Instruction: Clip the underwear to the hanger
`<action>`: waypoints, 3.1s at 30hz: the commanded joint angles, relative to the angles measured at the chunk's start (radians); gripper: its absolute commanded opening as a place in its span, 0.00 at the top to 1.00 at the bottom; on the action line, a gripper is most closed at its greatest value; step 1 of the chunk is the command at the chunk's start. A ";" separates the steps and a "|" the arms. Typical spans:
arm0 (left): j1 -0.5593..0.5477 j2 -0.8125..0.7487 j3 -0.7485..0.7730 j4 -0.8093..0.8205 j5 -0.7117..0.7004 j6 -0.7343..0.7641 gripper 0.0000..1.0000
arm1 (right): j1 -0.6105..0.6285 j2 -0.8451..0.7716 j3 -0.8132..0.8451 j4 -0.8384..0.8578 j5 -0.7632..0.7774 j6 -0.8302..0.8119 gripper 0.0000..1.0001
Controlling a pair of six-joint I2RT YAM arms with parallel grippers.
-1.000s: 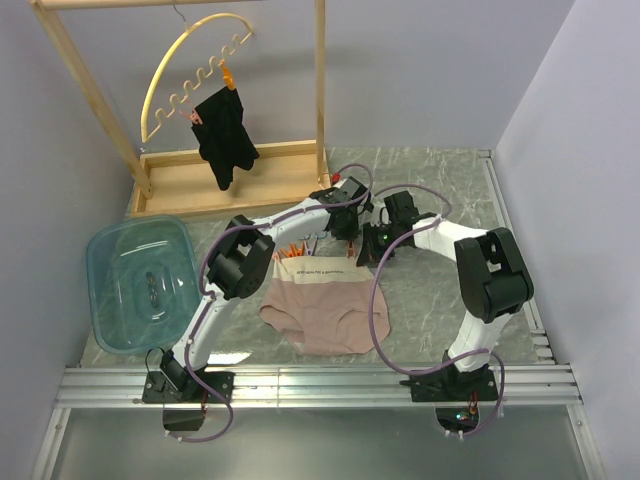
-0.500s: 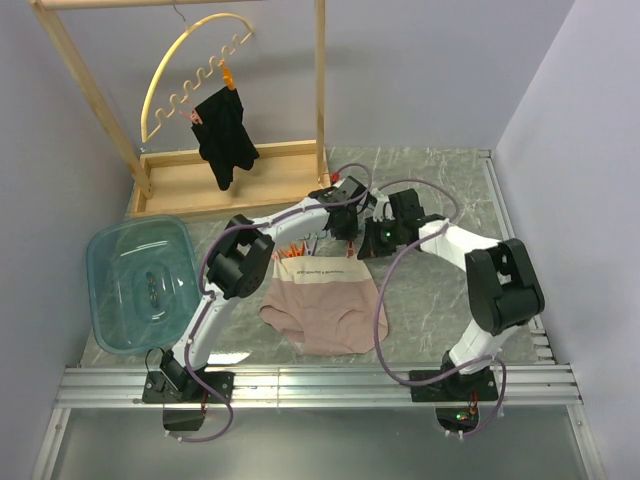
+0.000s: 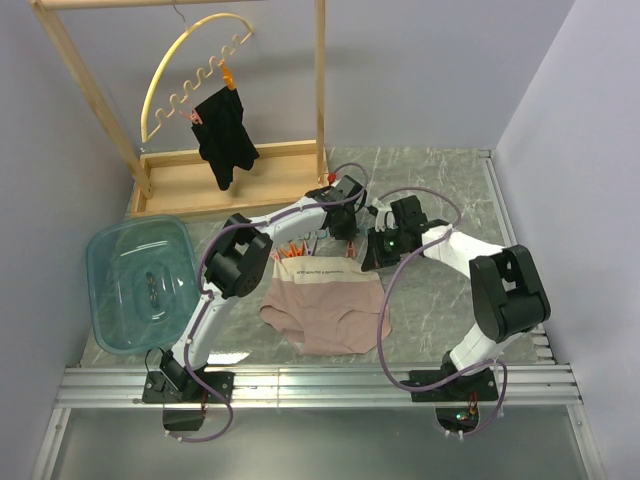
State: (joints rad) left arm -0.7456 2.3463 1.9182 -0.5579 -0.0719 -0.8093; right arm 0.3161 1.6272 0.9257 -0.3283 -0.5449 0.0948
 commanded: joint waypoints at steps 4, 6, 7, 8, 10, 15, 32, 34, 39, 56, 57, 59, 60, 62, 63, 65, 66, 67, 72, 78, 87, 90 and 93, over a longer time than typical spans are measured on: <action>0.000 -0.038 0.001 -0.008 0.020 -0.019 1.00 | 0.001 0.026 0.044 0.038 0.052 0.026 1.00; 0.000 -0.035 0.001 -0.005 0.021 -0.021 1.00 | 0.001 0.051 0.059 0.044 0.060 0.036 1.00; 0.002 -0.035 0.002 -0.008 0.020 -0.021 1.00 | 0.003 0.057 0.071 0.048 0.062 0.045 1.00; 0.002 -0.035 0.004 -0.008 0.023 -0.021 1.00 | 0.003 0.063 0.074 0.057 0.065 0.048 1.00; 0.002 -0.033 0.007 -0.010 0.023 -0.019 1.00 | 0.009 0.080 0.084 0.064 0.066 0.055 1.00; 0.002 -0.028 0.015 -0.011 0.032 -0.022 1.00 | 0.018 0.086 0.076 0.095 0.094 0.074 1.00; 0.000 -0.028 0.031 -0.014 0.041 -0.051 1.00 | 0.054 0.073 0.047 0.109 0.135 0.114 1.00; 0.000 -0.035 0.025 -0.010 0.053 -0.060 1.00 | 0.055 0.072 0.050 0.110 0.138 0.120 1.00; -0.006 -0.041 0.042 -0.010 0.064 -0.077 1.00 | 0.054 0.079 0.062 0.106 0.126 0.123 1.00; -0.006 -0.048 0.048 0.010 0.100 -0.099 1.00 | 0.035 0.066 0.031 0.066 0.112 0.115 1.00; -0.006 -0.047 0.050 0.009 0.103 -0.099 1.00 | 0.034 0.066 0.033 0.067 0.112 0.118 1.00; -0.008 -0.048 0.048 0.012 0.104 -0.099 1.00 | 0.028 0.065 0.038 0.074 0.112 0.126 1.00; -0.008 -0.048 0.048 0.012 0.104 -0.097 1.00 | 0.025 0.062 0.036 0.078 0.114 0.129 1.00; -0.012 -0.050 0.045 0.015 0.106 -0.099 1.00 | 0.020 0.054 0.042 0.094 0.112 0.138 1.00; -0.012 -0.050 0.045 0.015 0.104 -0.102 1.00 | 0.018 0.057 0.050 0.092 0.112 0.141 1.00; -0.017 -0.044 0.048 0.015 0.104 -0.102 1.00 | 0.015 0.063 0.071 0.090 0.111 0.152 1.00; -0.018 -0.042 0.053 0.015 0.107 -0.102 1.00 | 0.015 0.065 0.078 0.089 0.109 0.154 1.00; -0.023 -0.042 0.053 0.015 0.106 -0.102 1.00 | 0.012 0.068 0.084 0.090 0.106 0.157 1.00; -0.028 -0.033 0.067 0.013 0.104 -0.100 1.00 | 0.012 0.083 0.114 0.086 0.092 0.169 1.00; -0.028 -0.030 0.056 0.013 0.112 -0.108 1.00 | 0.011 0.080 0.107 0.097 0.117 0.172 1.00; -0.037 -0.025 0.042 0.018 0.135 -0.123 1.00 | 0.002 0.056 0.090 0.121 0.108 0.183 1.00; -0.041 -0.018 0.038 0.023 0.144 -0.131 1.00 | -0.003 0.043 0.090 0.120 0.080 0.178 1.00; -0.041 -0.010 0.038 0.033 0.156 -0.142 1.00 | 0.001 0.040 0.090 0.118 0.056 0.177 1.00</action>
State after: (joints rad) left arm -0.7597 2.3466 1.9343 -0.5640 0.0227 -0.9234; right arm 0.3225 1.7061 1.0004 -0.2634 -0.4587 0.2646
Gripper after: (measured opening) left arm 0.133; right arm 0.006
